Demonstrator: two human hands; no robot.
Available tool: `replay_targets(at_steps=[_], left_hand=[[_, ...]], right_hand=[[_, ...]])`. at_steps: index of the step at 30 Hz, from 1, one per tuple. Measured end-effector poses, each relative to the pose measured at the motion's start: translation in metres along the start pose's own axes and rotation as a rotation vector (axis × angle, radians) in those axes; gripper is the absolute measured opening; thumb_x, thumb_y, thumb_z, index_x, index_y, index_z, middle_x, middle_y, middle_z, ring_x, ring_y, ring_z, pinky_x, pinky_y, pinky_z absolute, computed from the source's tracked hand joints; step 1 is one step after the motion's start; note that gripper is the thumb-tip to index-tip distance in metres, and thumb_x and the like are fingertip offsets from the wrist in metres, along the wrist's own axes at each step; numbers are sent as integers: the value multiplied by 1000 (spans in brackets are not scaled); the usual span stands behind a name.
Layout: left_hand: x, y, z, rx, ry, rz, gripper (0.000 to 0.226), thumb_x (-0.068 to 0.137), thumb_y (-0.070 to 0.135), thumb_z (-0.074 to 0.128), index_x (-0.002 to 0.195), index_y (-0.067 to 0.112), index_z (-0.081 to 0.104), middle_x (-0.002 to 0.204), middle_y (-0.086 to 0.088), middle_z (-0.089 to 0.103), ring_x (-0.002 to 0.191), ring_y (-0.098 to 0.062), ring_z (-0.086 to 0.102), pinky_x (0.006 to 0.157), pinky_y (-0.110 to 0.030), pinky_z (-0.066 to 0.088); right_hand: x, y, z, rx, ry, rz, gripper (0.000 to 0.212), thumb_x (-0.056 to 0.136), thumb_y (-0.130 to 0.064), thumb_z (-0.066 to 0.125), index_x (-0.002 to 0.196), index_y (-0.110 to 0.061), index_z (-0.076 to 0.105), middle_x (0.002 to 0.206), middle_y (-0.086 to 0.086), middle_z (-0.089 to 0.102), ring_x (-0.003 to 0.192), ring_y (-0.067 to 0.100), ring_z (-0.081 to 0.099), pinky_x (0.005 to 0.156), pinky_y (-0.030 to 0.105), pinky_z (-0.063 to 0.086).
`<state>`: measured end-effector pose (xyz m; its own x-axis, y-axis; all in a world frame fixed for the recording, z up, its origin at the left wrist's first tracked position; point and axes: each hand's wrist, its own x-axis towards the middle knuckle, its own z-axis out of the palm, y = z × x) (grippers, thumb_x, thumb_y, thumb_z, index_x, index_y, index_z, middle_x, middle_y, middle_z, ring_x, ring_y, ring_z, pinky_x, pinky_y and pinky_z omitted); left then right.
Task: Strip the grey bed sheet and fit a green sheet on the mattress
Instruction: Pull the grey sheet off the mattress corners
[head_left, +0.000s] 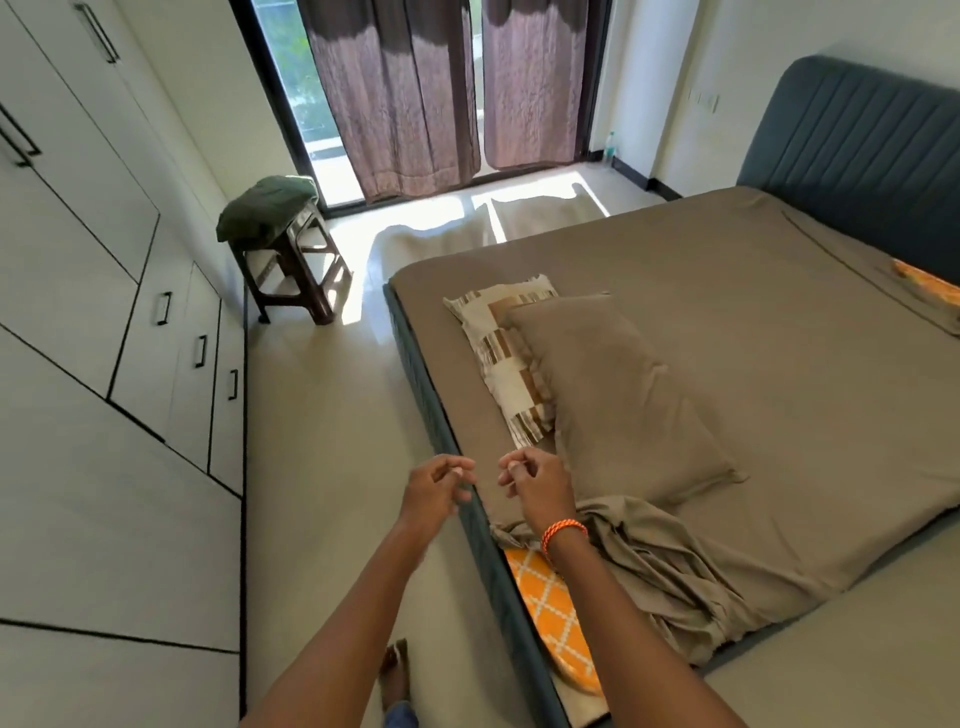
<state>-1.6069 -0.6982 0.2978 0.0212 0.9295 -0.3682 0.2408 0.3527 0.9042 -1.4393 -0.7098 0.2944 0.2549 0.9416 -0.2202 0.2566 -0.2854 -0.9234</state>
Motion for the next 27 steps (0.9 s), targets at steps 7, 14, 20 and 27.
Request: replay_targets(at_steps=[7, 14, 20, 27], left_hand=[[122, 5, -156, 15, 82, 19, 30, 104, 7, 50, 100, 22, 76, 91, 0, 79, 74, -17, 69, 69, -34, 52], [237, 38, -265, 0, 128, 34, 29, 103, 8, 50, 99, 22, 75, 88, 1, 78, 74, -18, 70, 70, -36, 54], [344, 67, -307, 7, 104, 72, 27, 106, 10, 51, 101, 22, 75, 90, 2, 78, 76, -16, 72, 70, -31, 57], [515, 118, -348, 55, 52, 94, 25, 106, 11, 52, 102, 20, 75, 92, 2, 77, 79, -11, 73, 63, -15, 53]], right_hand=[[89, -81, 160, 42, 27, -51, 27, 97, -4, 54, 86, -19, 73, 70, 2, 74, 62, 19, 70, 69, 41, 61], [165, -160, 278, 65, -28, -95, 25, 101, -2, 54, 91, -14, 74, 74, 3, 74, 65, 17, 70, 63, 25, 58], [265, -185, 346, 42, -6, -83, 25, 103, -7, 55, 92, -21, 73, 75, -2, 74, 69, 19, 72, 69, 34, 63], [438, -223, 417, 40, 15, -71, 26, 103, -7, 56, 92, -23, 73, 74, -3, 73, 70, 19, 72, 70, 35, 64]])
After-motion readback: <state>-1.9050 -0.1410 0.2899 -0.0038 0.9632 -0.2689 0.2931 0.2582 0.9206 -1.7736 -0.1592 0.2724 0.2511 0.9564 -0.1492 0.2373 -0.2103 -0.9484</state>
